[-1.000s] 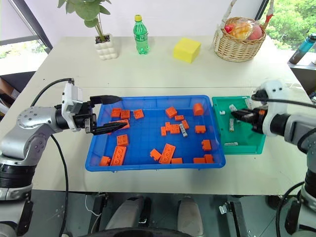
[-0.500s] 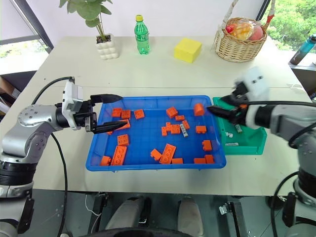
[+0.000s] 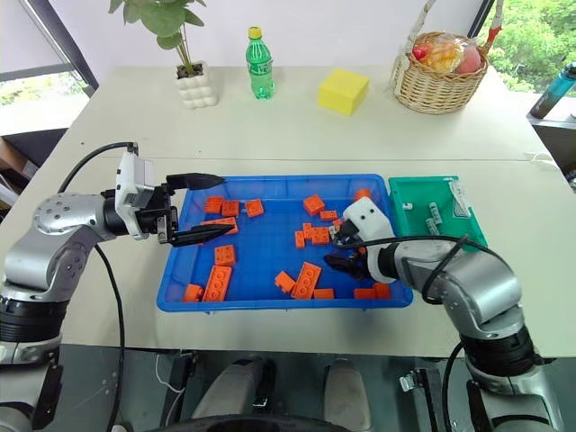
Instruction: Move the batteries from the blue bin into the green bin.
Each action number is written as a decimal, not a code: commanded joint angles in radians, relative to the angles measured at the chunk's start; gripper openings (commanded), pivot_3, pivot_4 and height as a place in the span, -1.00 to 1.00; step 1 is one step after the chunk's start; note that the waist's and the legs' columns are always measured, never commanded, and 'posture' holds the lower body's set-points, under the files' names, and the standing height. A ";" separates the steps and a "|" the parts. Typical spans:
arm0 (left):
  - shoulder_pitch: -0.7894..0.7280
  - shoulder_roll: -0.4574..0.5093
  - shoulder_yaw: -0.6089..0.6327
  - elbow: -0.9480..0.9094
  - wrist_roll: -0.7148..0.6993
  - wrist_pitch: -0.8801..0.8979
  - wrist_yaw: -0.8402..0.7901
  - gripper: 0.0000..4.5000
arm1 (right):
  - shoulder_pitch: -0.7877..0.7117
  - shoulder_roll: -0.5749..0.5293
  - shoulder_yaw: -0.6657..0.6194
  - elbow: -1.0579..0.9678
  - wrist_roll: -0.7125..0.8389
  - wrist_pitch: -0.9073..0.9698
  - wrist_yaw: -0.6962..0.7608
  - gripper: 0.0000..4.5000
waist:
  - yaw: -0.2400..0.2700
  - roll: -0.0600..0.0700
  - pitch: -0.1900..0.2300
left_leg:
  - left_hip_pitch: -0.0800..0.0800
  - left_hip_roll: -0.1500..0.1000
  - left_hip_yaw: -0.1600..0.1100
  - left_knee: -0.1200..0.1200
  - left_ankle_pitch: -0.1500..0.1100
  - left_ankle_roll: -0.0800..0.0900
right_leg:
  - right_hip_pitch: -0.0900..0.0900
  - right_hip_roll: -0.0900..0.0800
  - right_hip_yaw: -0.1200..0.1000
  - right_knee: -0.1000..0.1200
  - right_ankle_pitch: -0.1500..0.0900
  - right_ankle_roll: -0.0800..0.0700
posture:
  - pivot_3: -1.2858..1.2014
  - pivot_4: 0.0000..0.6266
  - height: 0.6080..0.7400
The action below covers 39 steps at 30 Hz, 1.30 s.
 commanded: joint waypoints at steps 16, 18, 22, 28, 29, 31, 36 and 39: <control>-0.024 -0.002 0.017 -0.021 -0.021 0.008 0.003 1.00 | -0.097 -0.124 -0.379 -0.052 0.190 0.073 0.155 -0.99 | 0.007 0.000 0.000 | 0.000 -0.001 0.000 0.001 0.000 0.000 | 0.001 0.000 0.000 0.000 0.000 0.000 | 0.03 -0.52 0.93; -0.023 -0.007 0.014 -0.014 -0.019 0.003 0.003 1.00 | -0.114 -0.238 -0.490 -0.002 0.215 0.093 0.209 -0.99 | 0.008 0.000 0.000 | 0.000 -0.001 -0.001 0.001 0.000 0.000 | 0.002 0.000 0.000 -0.001 0.000 0.000 | 0.03 -0.52 0.93; -0.019 -0.021 0.006 -0.003 -0.013 -0.012 0.000 1.00 | -0.063 -0.382 -0.592 0.101 0.196 0.088 0.259 -0.99 | 0.007 0.000 0.000 | 0.000 0.000 -0.001 0.000 0.000 0.000 | 0.002 0.000 0.000 -0.001 0.000 0.000 | 0.03 -0.52 0.93; -0.033 -0.040 -0.007 0.011 -0.003 -0.021 -0.011 1.00 | 0.102 -0.427 -0.599 0.133 0.153 0.005 0.282 -0.99 | 0.001 0.000 0.000 | 0.000 0.001 0.002 0.000 0.000 0.000 | 0.003 0.000 0.000 -0.001 0.000 0.000 | 0.03 -0.52 0.93; -0.037 -0.039 -0.007 0.016 -0.002 -0.021 -0.014 1.00 | 0.124 -0.427 -0.594 0.134 0.142 -0.018 0.283 -0.99 | 0.001 0.000 0.000 | 0.000 0.001 0.002 0.000 0.000 0.000 | 0.003 0.000 0.000 0.000 0.000 0.000 | 0.03 -0.52 0.93; -0.044 -0.035 -0.004 0.026 -0.002 -0.022 -0.022 1.00 | 0.155 -0.431 -0.583 0.135 0.120 -0.062 0.284 -0.44 | 0.002 0.000 0.000 | 0.000 0.001 0.002 0.000 0.000 0.000 | 0.003 0.000 0.000 0.000 0.000 0.000 | 0.03 -0.52 0.93; -0.055 -0.004 0.012 0.047 0.001 -0.020 -0.044 1.00 | 0.253 -0.456 -0.573 0.188 -0.047 -0.476 0.396 0.25 | 0.003 0.000 0.000 | 0.000 0.001 0.002 0.000 0.000 0.000 | 0.003 0.000 0.000 -0.001 0.000 0.000 | 0.03 -0.52 0.93; -0.055 0.035 0.033 0.057 0.000 -0.025 -0.067 1.00 | 0.325 -0.486 -0.644 0.280 -0.045 -0.642 0.610 0.25 | 0.006 0.000 0.000 | 0.000 0.001 0.002 0.000 0.000 0.000 | 0.003 0.000 0.000 -0.001 0.000 0.000 | 0.03 -0.52 0.93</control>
